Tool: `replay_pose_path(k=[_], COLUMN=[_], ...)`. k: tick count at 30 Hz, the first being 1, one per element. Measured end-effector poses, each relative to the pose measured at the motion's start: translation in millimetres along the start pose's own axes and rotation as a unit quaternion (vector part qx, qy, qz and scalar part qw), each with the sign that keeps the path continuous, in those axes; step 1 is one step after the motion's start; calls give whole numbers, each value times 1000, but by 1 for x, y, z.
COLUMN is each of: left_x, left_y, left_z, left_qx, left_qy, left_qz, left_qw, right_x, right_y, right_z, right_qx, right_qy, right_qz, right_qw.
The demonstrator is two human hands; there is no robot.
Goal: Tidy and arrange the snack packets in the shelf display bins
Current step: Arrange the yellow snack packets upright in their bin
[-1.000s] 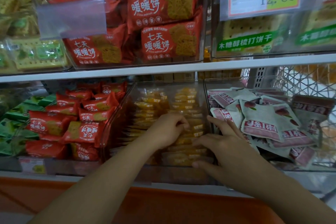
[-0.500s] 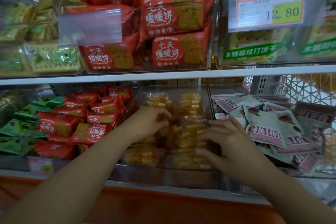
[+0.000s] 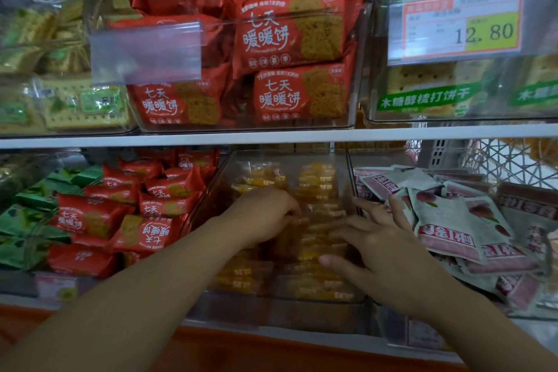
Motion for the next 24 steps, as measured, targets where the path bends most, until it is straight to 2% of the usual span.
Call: replay_pose_path(k=[6,11,16,24], left_x=[20,26,34,-3], left_y=[0,3,8,0], left_z=[-1,5,0,41], left_qx=[21,25,47,-57], left_qy=[90,139,268,110], left_qz=[88,124,159,53], left_qw=[992,982,949,991], right_x=[-3,-4,-2,-1], right_y=[-2,-4,-4,-1], right_z=[-4,-5,-4,-5], right_qx=[0,1,2,20], right_qy=[16,7,-14,-40], right_qz=[-36,-39,-25,22], right_qw=[999,999,1000,999])
Point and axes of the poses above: each hand's wrist, its own y-axis away from the middle knuckle, its own x-axis out of the back of the hand, z = x × y, the point moved 9 cm from there along -y, towards the middle knuckle, and after that the axes turned 7 degrees about x, right-handed, at the moved point
